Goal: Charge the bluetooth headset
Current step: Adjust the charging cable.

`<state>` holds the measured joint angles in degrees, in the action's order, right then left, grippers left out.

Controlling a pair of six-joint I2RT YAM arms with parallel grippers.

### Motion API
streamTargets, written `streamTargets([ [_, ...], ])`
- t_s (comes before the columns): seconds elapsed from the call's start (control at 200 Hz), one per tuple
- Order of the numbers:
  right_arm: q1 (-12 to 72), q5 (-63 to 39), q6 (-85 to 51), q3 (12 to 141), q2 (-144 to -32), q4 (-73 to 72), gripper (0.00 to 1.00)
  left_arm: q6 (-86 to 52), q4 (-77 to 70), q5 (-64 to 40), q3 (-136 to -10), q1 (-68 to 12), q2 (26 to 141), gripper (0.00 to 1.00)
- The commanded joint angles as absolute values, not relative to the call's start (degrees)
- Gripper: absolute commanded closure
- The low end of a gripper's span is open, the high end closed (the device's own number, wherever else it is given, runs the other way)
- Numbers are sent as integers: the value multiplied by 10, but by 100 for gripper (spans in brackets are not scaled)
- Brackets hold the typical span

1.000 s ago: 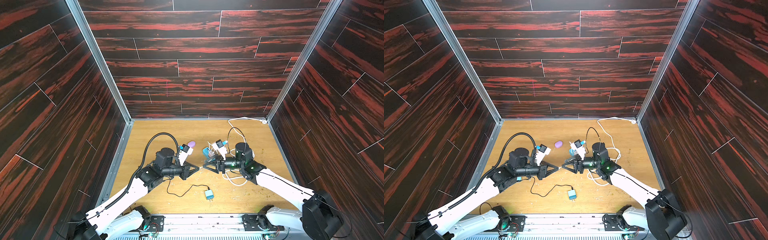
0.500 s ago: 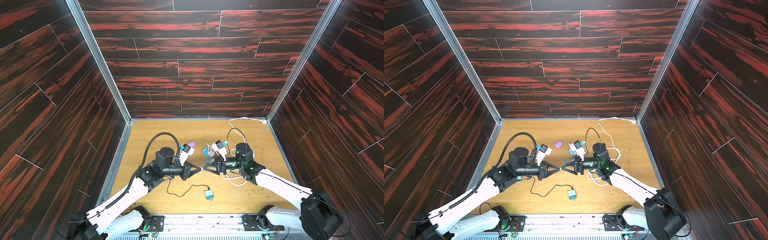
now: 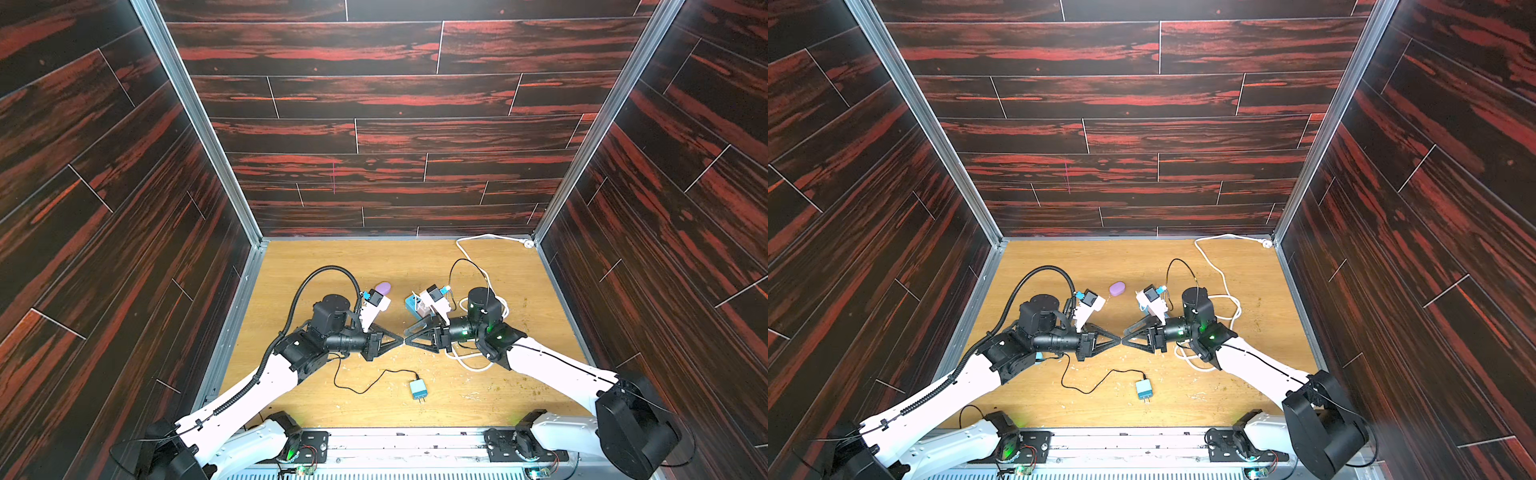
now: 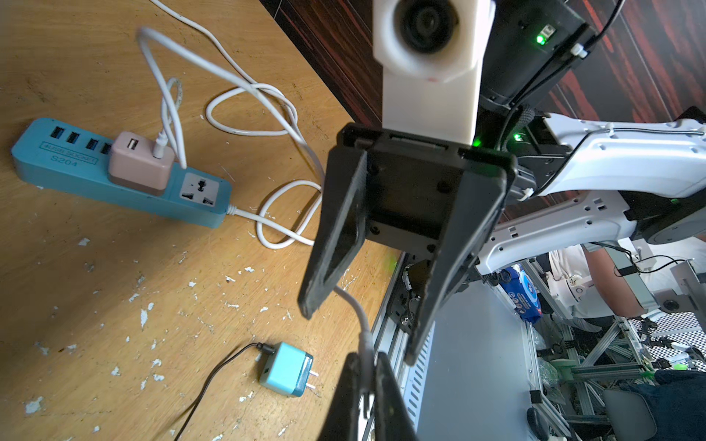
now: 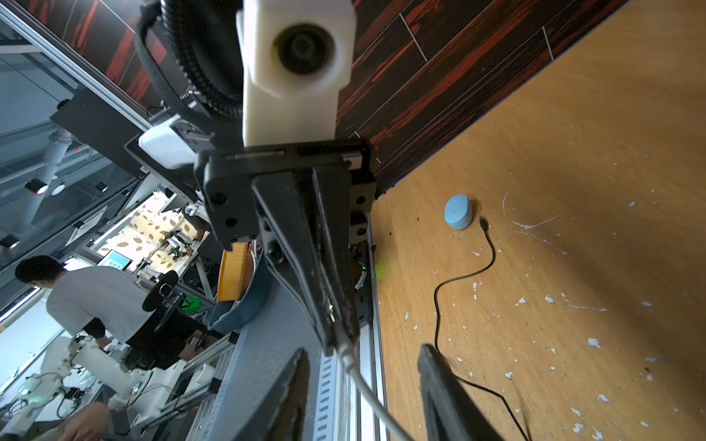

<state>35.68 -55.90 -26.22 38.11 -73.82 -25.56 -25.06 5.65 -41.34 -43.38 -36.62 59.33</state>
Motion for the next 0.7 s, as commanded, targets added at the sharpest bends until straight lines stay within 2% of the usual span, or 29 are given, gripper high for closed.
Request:
streamTargets([
  [0.0, 362, -582, -254, 378, -733, -241, 58, -244, 52, -416, -453, -363, 591, 99],
  [0.2, 362, -583, -257, 375, -732, -247, 74, -243, 53, -416, -457, -363, 596, 99],
  [0.371, 362, -582, -265, 380, -734, -257, 84, -244, 53, -426, -457, -364, 605, 99],
  [0.441, 362, -584, -265, 382, -736, -260, 93, -245, 52, -427, -457, -364, 608, 98],
  [0.521, 361, -579, -260, 383, -738, -256, 97, -244, 53, -419, -457, -364, 606, 88],
  [0.626, 362, -561, -247, 384, -737, -236, 99, -243, 58, -388, -457, -363, 598, 65],
  [0.696, 361, -544, -242, 383, -735, -226, 99, -243, 65, -355, -457, -364, 590, 58],
])
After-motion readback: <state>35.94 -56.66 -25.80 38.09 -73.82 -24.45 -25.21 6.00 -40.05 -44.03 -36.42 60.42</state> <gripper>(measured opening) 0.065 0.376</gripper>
